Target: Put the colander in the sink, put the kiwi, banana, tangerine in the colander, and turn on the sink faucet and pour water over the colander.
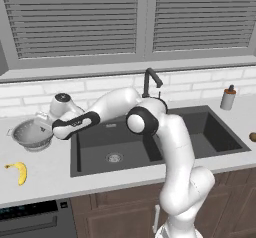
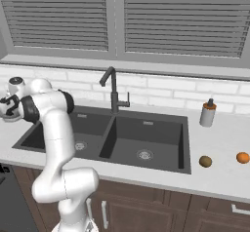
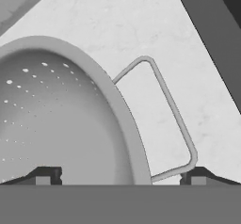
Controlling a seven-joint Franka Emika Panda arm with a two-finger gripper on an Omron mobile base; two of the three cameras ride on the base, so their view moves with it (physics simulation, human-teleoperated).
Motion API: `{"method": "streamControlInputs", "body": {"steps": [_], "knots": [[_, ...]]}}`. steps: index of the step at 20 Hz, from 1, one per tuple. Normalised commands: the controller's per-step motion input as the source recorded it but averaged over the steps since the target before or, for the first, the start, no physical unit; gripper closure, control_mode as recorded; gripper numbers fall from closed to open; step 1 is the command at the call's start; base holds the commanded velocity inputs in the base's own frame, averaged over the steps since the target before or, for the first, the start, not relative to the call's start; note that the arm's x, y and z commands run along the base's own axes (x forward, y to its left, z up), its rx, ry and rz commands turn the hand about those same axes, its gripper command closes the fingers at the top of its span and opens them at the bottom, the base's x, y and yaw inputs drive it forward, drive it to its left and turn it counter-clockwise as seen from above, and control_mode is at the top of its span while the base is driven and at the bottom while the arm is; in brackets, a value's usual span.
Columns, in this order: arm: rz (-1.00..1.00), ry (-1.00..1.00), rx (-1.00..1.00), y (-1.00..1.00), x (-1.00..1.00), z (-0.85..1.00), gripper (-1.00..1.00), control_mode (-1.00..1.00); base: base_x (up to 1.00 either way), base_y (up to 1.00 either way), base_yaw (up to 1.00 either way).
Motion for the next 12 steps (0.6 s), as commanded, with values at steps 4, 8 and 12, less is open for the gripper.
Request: {"method": "streamControlInputs", "body": {"steps": [4, 8, 12], "knots": [[0.0, 0.0, 0.0, 0.03, 0.04, -0.19, 1.0, -1.0, 0.0, 0.0, 0.0], [0.0, 0.0, 0.01, 0.0, 0.0, -0.15, 1.0, -1.0, 0.0, 0.0, 0.0], [-0.11, 0.0, 0.06, -0.18, -0.06, -0.1, 1.0, -1.0, 0.0, 0.0, 0.0]]}}
